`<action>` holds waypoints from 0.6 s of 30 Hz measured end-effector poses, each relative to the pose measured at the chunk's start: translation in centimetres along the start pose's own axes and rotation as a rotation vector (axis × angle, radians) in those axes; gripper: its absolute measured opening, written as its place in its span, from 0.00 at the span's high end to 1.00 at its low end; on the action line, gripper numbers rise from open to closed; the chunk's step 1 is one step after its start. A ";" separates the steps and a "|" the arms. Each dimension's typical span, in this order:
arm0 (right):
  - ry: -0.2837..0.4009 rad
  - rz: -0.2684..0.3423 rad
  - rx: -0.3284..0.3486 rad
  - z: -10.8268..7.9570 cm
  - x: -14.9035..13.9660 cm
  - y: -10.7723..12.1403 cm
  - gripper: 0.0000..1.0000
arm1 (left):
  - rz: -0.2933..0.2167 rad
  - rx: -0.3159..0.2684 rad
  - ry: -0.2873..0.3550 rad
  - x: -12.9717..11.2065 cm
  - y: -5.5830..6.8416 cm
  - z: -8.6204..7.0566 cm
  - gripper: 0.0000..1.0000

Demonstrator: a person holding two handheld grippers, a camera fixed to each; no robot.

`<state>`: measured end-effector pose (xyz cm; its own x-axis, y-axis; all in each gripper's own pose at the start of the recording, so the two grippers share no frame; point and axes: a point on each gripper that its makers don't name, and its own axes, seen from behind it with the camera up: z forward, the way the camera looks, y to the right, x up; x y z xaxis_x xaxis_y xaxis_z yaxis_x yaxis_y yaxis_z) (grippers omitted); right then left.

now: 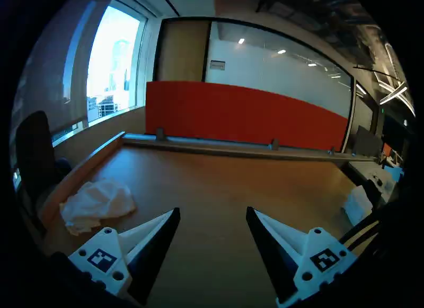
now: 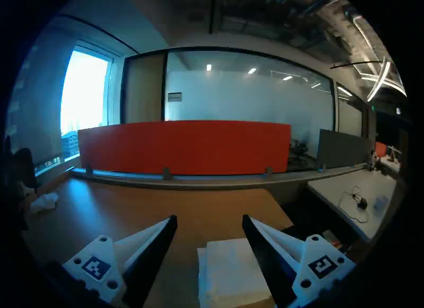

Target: Fold towel

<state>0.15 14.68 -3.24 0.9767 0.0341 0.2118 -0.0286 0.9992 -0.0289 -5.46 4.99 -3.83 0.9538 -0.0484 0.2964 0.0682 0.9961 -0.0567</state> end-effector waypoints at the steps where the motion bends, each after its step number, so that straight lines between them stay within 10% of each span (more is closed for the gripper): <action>1: 0.001 0.003 0.002 0.0 0.1 -0.1 0.05 | 0.000 -0.001 0.019 0.5 0.0 0.0 0.08; 18: 0.075 0.013 0.035 0.4 3.9 -5.3 0.05 | 0.025 0.036 0.144 4.9 -1.5 0.6 0.08</action>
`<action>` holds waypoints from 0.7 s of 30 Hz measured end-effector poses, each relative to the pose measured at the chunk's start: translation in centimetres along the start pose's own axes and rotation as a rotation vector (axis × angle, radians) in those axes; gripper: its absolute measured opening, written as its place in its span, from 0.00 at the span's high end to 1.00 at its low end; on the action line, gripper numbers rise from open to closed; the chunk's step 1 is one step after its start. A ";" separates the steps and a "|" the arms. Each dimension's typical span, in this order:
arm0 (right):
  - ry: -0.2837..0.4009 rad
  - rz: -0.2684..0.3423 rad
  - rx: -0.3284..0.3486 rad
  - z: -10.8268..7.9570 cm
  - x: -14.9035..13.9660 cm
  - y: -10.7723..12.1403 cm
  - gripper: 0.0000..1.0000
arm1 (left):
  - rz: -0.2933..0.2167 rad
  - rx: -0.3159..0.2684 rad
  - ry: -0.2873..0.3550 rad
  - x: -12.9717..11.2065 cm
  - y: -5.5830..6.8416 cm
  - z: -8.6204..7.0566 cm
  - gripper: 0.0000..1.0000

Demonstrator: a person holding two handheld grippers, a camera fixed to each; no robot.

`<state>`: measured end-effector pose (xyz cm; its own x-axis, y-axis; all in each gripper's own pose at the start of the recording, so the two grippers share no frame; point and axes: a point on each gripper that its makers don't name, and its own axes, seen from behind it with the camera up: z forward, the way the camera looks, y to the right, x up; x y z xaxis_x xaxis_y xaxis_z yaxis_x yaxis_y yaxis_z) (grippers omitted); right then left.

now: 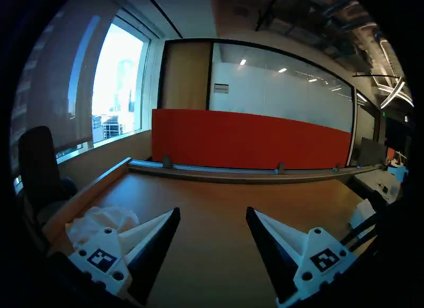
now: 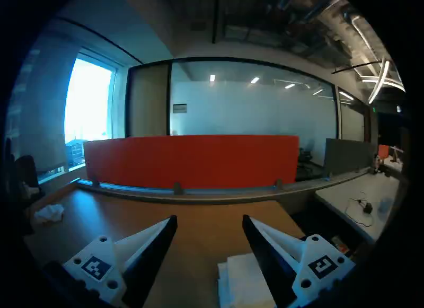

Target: Fold towel

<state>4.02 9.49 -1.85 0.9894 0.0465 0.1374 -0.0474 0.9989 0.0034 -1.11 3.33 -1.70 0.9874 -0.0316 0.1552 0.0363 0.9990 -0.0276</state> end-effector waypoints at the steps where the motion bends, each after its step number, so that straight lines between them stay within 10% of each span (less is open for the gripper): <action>1: 0.005 0.002 0.007 0.0 0.3 -0.6 0.05 | 0.005 -0.001 0.004 0.1 0.0 0.0 0.08; 21: 0.061 0.025 0.059 1.4 2.8 -9.6 0.05 | -0.021 -0.010 0.065 2.0 -1.0 0.1 0.08</action>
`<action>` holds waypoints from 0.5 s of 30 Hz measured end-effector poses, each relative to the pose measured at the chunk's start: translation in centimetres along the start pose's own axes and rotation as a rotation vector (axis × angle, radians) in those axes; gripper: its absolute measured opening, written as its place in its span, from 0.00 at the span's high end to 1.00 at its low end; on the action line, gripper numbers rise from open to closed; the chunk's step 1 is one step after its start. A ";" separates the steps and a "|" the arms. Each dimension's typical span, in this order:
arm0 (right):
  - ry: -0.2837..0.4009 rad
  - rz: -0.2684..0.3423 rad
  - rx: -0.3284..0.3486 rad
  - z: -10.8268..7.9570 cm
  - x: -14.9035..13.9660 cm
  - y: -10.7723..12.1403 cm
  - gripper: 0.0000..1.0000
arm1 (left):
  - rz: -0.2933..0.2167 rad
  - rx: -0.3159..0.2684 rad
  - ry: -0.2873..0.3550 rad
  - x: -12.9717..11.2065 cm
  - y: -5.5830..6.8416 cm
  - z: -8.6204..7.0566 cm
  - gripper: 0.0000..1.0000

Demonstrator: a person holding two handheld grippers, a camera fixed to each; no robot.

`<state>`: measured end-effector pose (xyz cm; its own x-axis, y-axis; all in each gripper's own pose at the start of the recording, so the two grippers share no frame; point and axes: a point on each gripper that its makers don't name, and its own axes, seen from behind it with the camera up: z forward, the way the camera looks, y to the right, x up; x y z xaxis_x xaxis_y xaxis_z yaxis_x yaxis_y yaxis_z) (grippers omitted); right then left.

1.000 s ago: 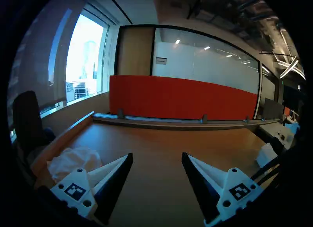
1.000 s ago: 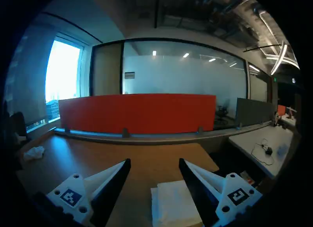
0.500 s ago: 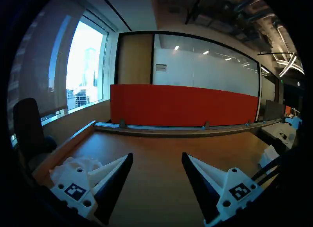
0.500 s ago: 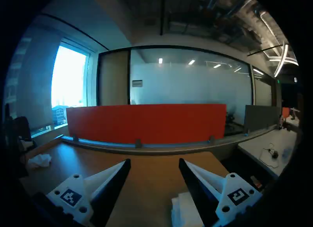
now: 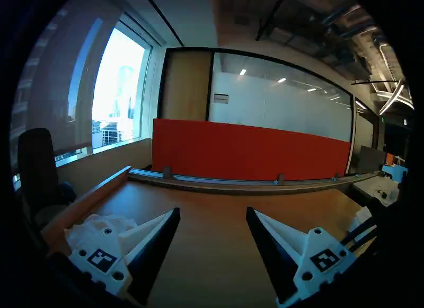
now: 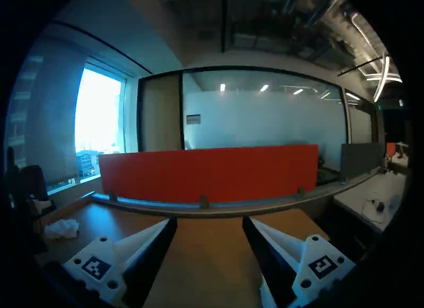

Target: Fold towel

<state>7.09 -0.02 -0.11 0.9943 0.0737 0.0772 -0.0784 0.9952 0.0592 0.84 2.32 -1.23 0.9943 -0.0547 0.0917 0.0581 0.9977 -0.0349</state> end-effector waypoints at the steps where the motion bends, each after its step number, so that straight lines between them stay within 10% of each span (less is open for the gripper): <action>1: 0.001 -0.003 -0.002 0.1 0.0 -0.1 0.05 | 0.001 -0.001 0.002 0.1 0.0 0.0 0.08; 15: -0.009 -0.019 0.000 0.2 0.7 -1.4 0.05 | 0.053 -0.009 0.039 0.2 -0.1 0.1 0.08</action>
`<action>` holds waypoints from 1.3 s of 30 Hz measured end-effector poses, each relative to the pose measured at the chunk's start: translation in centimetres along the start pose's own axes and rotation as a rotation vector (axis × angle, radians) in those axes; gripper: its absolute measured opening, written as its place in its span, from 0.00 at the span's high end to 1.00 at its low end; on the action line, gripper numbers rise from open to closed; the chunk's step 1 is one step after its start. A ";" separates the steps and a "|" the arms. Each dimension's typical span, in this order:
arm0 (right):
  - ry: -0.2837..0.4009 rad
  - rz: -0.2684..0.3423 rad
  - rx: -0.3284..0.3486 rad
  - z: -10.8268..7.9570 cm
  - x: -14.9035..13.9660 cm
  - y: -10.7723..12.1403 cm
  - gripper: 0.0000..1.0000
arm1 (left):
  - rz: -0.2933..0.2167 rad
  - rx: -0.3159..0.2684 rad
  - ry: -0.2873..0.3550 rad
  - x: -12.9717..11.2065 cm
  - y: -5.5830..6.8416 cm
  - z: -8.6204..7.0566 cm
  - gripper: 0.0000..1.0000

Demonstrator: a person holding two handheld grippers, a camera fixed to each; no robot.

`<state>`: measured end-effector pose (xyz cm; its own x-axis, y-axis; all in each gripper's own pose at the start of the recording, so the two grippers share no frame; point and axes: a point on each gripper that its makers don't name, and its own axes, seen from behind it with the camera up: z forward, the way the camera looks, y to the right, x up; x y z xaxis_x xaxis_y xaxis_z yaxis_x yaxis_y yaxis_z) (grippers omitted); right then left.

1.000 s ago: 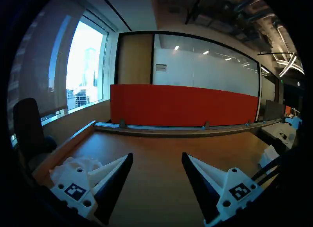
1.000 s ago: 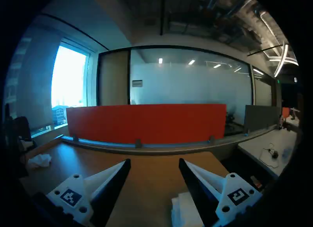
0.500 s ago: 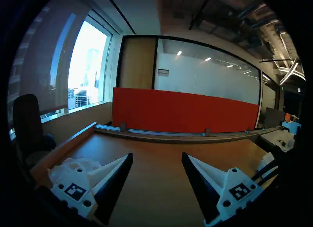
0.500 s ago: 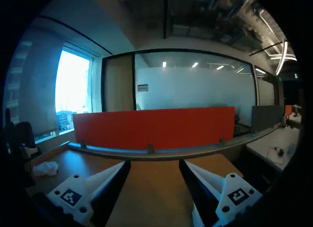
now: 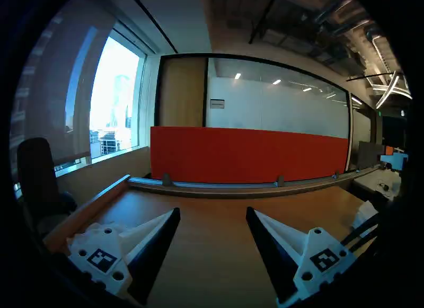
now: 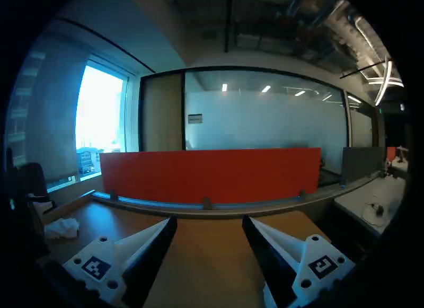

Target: Fold towel

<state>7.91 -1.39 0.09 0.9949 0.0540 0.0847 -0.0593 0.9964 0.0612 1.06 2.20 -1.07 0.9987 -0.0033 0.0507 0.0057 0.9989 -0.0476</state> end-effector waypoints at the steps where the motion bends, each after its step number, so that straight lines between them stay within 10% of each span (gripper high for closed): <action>1: -0.002 -0.001 -0.001 0.0 0.1 0.0 0.05 | 0.005 0.002 0.001 -0.1 -0.1 0.0 0.08; 15: 0.000 0.032 0.034 -0.9 1.8 -2.6 0.05 | 0.083 0.023 0.014 -3.3 -1.8 -0.2 0.08; 39: 0.016 0.028 0.024 -0.9 -2.6 -4.3 0.05 | 0.042 0.044 0.079 -12.0 -3.2 0.9 0.08</action>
<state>5.62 -5.74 -1.30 0.9941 0.0828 0.0706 -0.0886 0.9926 0.0829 -11.00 -0.96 -0.66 0.9989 0.0365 -0.0294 -0.0367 0.9993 -0.0042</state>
